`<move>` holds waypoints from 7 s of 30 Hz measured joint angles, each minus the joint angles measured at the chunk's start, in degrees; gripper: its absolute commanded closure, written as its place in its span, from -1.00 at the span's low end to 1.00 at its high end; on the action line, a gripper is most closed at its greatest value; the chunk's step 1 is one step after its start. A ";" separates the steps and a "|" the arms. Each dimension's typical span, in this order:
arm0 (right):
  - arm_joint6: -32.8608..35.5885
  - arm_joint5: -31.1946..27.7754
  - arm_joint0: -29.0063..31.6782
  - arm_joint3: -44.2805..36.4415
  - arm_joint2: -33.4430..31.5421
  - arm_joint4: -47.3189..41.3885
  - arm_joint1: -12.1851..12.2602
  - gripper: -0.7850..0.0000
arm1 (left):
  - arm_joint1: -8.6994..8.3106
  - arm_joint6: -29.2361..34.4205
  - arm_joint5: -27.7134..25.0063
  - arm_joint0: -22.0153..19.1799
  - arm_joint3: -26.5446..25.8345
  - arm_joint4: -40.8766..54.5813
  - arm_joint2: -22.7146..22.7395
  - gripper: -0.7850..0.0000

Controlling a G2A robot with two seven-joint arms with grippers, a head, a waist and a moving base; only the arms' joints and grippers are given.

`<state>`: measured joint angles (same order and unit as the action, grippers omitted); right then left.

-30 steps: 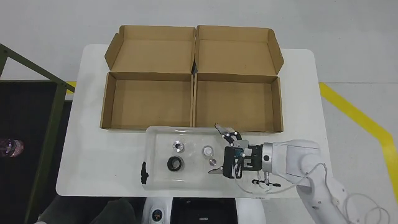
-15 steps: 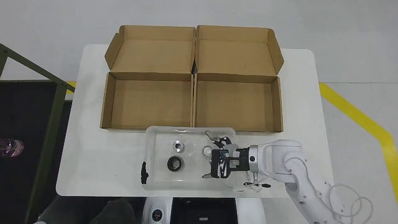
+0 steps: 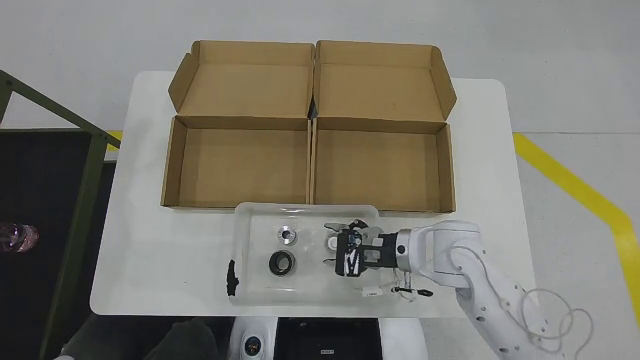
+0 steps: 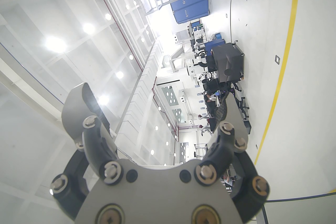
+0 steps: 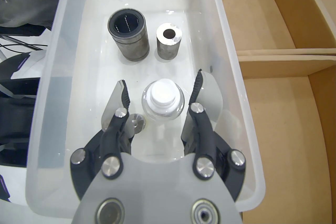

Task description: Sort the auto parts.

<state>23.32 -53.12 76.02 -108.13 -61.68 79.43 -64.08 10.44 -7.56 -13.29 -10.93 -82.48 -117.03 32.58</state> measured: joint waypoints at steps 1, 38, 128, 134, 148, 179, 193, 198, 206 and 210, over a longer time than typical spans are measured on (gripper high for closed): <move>0.19 0.24 -0.10 0.14 0.11 0.21 0.03 0.19 | 0.00 0.00 0.00 0.00 0.00 0.00 0.00 -1.00; -20.04 2.80 1.55 -4.50 -5.53 -7.37 1.54 1.00 | 0.00 0.00 0.00 0.00 0.00 0.00 0.00 -1.00; -9.11 12.46 -25.57 21.70 4.80 -12.83 -2.54 -1.00 | 0.00 0.00 0.00 0.00 0.00 0.00 0.00 -1.00; -5.88 11.03 -21.71 12.96 1.10 -12.75 -1.30 -1.00 | 0.00 0.00 0.00 0.00 0.00 0.00 0.00 -1.00; 3.87 4.55 -9.37 -5.58 -3.60 -12.96 1.37 -1.00 | 0.00 0.00 0.00 0.00 0.00 0.00 0.00 -1.00; 22.98 0.11 -2.11 -12.37 6.02 -2.50 3.39 -1.00 | 0.00 0.00 0.00 0.00 0.00 0.00 0.00 -1.00; 31.77 3.94 -6.74 -10.69 13.62 -0.59 2.75 -1.00 | 0.00 0.00 0.00 0.00 0.00 0.00 0.00 -1.00; 33.12 5.28 -8.63 -9.01 16.07 -0.45 2.82 -0.96 | 0.00 0.00 0.00 0.00 0.00 0.00 0.00 -1.00; 34.95 7.11 -11.21 -8.15 19.21 -1.23 3.32 -0.49 | 0.00 0.00 0.00 0.00 0.00 0.00 0.00 -1.00; 35.81 7.98 -12.32 -7.79 20.82 -1.79 3.62 -0.20 | 0.00 0.00 0.00 0.00 0.00 0.00 0.00 -1.00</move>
<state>59.14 -45.15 63.70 -115.92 -40.86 77.63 -60.45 10.44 -7.56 -13.29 -10.93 -82.48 -117.03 32.58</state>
